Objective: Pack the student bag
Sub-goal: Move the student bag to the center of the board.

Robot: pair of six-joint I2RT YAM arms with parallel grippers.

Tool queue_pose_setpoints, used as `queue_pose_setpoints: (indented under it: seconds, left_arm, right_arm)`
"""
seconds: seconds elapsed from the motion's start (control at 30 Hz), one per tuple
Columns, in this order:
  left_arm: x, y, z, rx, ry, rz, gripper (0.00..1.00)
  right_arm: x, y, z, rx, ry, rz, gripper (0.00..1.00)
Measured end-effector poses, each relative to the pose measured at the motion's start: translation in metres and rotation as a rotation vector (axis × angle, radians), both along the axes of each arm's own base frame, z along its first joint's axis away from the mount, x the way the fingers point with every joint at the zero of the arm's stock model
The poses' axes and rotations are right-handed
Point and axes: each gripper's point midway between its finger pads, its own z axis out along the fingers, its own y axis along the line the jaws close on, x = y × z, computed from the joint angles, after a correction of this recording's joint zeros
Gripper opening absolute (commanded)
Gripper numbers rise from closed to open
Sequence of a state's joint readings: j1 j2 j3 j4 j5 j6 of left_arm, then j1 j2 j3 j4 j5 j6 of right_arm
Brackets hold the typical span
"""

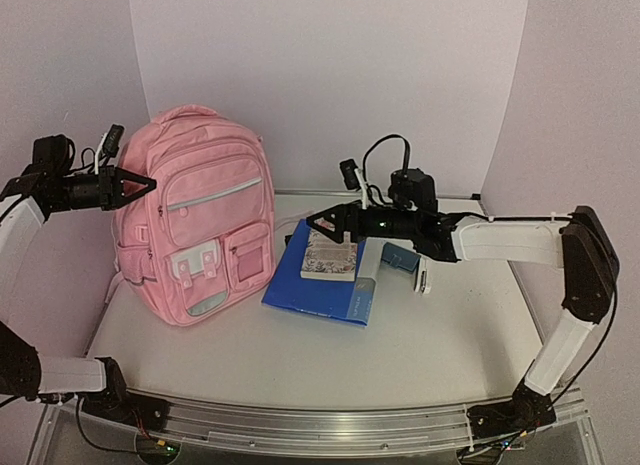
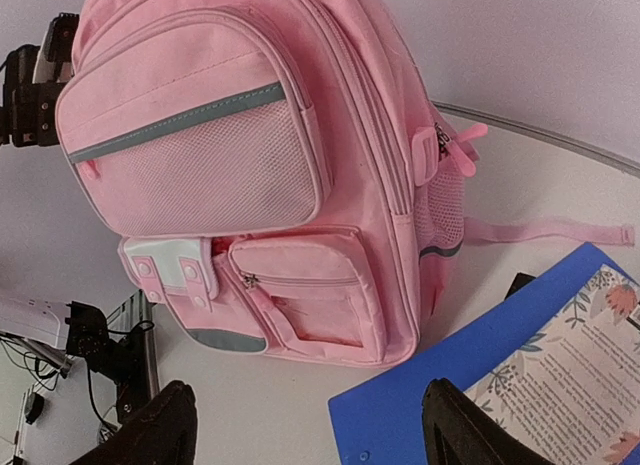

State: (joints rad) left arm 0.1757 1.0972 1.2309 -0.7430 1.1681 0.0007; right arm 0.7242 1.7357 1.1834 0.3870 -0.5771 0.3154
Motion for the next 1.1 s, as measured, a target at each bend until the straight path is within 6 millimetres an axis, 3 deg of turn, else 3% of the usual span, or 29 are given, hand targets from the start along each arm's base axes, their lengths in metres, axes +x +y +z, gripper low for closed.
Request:
queue_pose_setpoints:
  seconds: [0.13,0.4,0.63,0.83,0.93,1.1]
  left_arm:
    - [-0.003,0.000,-0.002,0.002,0.006,-0.003,0.00]
    - [-0.005,-0.001,-0.005,0.010,0.011,-0.008,0.00]
    - [-0.005,-0.001,-0.006,0.015,0.008,-0.012,0.00]
    - [-0.006,-0.001,-0.007,0.014,0.017,-0.011,0.00]
    - [-0.006,-0.001,-0.008,0.015,0.021,-0.010,0.00]
    - [-0.006,0.000,-0.008,0.021,0.021,-0.004,0.00]
  right_arm:
    - [0.018,0.027,-0.006,0.018,-0.012,0.054,0.68]
    - [0.039,0.065,-0.046,0.003,0.010,0.119,0.68]
    - [0.034,0.102,-0.075,-0.009,0.014,0.189,0.62]
    - [0.033,0.129,-0.082,-0.010,-0.029,0.206,0.59]
    - [0.041,0.134,-0.085,-0.012,-0.054,0.194,0.48]
    - [0.047,0.136,-0.088,-0.023,-0.083,0.178,0.12]
